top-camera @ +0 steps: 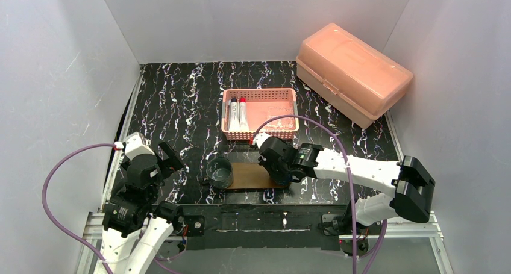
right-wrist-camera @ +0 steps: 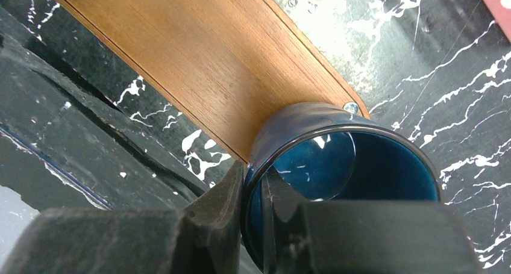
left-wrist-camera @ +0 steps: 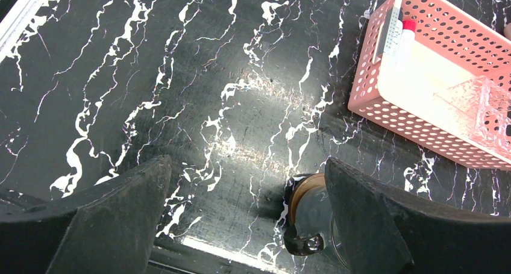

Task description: Prepare toiletry sets of a toothbrush and toothpaste on the tray

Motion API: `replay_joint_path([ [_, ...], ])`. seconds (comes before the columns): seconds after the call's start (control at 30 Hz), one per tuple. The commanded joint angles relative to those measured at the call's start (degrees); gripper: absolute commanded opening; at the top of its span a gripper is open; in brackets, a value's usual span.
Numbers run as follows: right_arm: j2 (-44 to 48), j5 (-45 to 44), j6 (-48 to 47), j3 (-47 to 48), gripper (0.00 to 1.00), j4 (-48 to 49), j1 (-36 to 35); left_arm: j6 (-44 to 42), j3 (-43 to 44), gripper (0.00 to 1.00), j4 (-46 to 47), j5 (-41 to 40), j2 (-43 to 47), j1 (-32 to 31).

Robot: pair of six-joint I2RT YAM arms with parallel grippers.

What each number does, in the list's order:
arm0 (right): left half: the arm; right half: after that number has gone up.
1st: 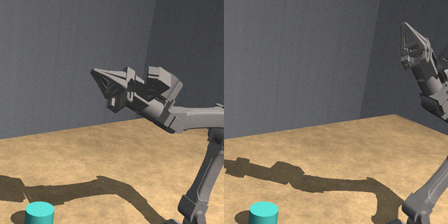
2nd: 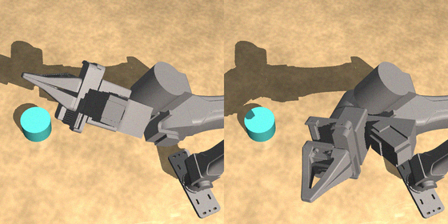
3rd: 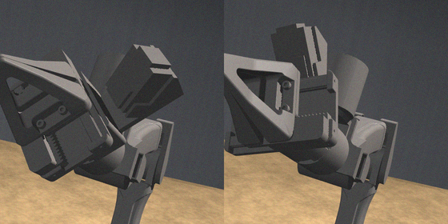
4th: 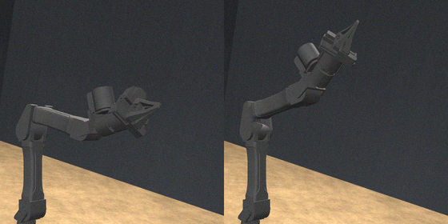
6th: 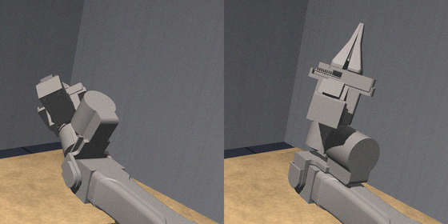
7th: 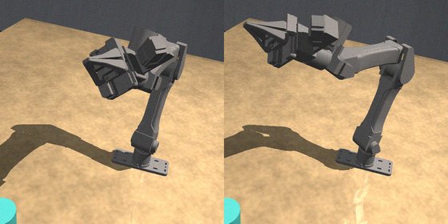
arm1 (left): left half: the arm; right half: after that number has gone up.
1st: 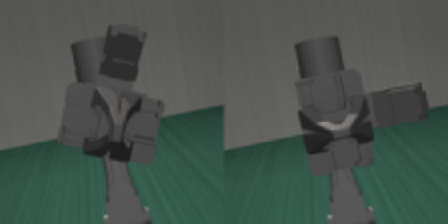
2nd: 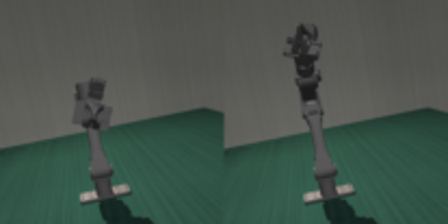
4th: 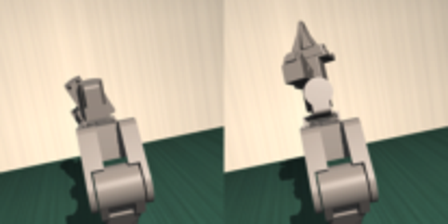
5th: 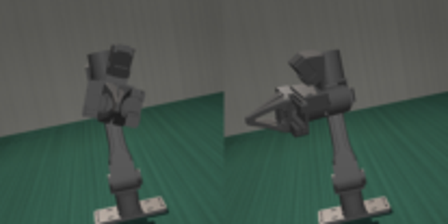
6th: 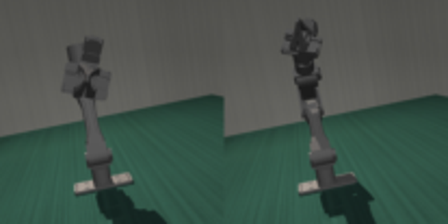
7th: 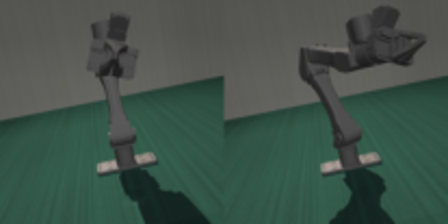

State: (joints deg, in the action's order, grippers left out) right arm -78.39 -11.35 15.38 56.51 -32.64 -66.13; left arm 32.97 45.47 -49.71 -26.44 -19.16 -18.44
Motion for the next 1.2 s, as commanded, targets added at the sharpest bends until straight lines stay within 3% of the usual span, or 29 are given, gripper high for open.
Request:
replay_joint_path([
  [0.0,0.26,-1.85,0.7,0.12,0.01,1.02,-0.54,-0.63,0.14,0.99,0.21,-0.63,-0.48,0.5],
  [0.3,-0.1,-2.45,1.49,-0.77,0.01,1.49,-1.26,-0.63,0.14,0.99,0.2,-0.59,-0.48,0.48],
  [0.6,0.46,-5.26,2.26,1.67,0.39,-0.07,-2.16,-0.56,0.13,0.99,0.19,-0.53,-0.62,0.44],
  [1.17,2.84,-15.18,0.1,11.76,0.46,-4.95,-2.16,-0.63,0.14,0.99,0.21,-0.37,-0.69,0.43],
])
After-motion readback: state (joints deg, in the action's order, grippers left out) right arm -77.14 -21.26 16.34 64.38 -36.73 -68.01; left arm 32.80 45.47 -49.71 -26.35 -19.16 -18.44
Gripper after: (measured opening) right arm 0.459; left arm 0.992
